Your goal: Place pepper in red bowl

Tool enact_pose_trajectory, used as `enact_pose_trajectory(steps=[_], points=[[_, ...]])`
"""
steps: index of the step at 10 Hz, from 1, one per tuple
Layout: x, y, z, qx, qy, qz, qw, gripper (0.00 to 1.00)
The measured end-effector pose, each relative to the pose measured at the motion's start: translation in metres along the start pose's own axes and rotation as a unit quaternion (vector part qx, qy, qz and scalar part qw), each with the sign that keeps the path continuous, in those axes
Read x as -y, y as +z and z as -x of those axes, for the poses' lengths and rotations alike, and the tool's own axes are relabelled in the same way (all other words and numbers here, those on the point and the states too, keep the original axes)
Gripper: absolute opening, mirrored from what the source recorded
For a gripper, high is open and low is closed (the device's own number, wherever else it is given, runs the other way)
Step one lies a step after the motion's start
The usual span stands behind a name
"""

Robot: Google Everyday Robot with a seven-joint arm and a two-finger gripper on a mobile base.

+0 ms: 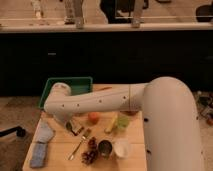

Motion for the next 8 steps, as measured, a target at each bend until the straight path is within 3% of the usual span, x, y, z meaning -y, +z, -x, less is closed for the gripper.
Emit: enact_pose_trajectory(steps=[8], points=[[-0.0004, -0.0004, -0.0010, -0.003, 0.001, 0.002, 1.0000, 0.00]])
